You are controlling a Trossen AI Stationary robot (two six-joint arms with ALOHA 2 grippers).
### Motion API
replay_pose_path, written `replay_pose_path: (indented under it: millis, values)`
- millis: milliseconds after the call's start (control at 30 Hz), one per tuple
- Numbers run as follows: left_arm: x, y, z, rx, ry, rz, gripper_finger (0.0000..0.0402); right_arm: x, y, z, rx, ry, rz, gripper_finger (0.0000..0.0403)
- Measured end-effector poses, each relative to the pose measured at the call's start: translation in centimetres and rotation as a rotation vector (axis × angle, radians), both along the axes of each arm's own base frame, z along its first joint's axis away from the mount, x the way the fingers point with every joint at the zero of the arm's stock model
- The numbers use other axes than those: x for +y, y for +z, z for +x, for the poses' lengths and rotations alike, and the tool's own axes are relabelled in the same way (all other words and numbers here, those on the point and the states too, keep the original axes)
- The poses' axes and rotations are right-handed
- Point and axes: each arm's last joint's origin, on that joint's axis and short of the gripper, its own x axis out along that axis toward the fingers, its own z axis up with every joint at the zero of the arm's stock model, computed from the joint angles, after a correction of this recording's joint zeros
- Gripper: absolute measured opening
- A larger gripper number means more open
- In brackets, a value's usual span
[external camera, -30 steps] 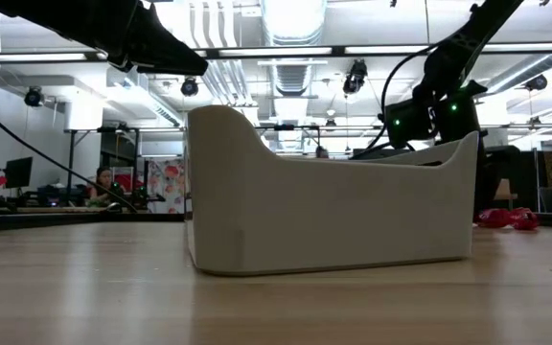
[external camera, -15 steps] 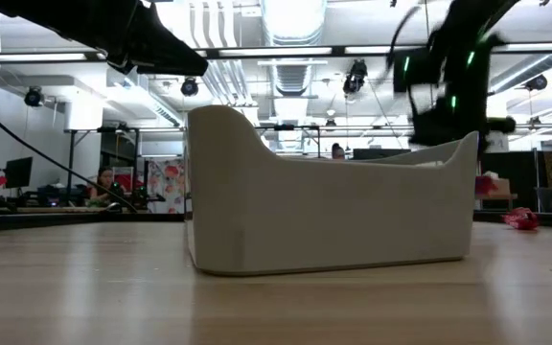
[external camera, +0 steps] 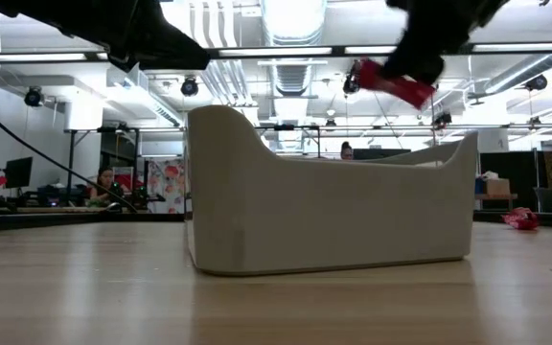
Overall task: Sort candy
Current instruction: Put the red chocolate pack into the gray bin
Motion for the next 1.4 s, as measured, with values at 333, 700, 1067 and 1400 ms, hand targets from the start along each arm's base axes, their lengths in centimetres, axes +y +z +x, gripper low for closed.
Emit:
replay_pose_path:
  millis: [333, 700, 1067, 1400]
  values:
    - [0.0, 0.0, 0.0, -0.001, 0.000, 0.000, 0.0121, 3.8, -3.3, 4.6, -0.057, 0.177, -0.100, 0.0055]
    - [0.0, 0.0, 0.0, 0.001, 0.000, 0.000, 0.0121, 4.2, -3.6, 6.3, 0.033, 0.132, -0.061, 0.0152]
    - [0.0, 0.0, 0.0, 0.000, 0.000, -0.002, 0.0121, 1.0, -0.2, 3.4, 0.288, -0.202, 0.037, 0.0152]
    - [0.0, -0.1, 0.0, 0.006, 0.000, 0.000, 0.0121, -7.0, -2.3, -3.7, 0.622, -0.913, 0.113, 0.0158]
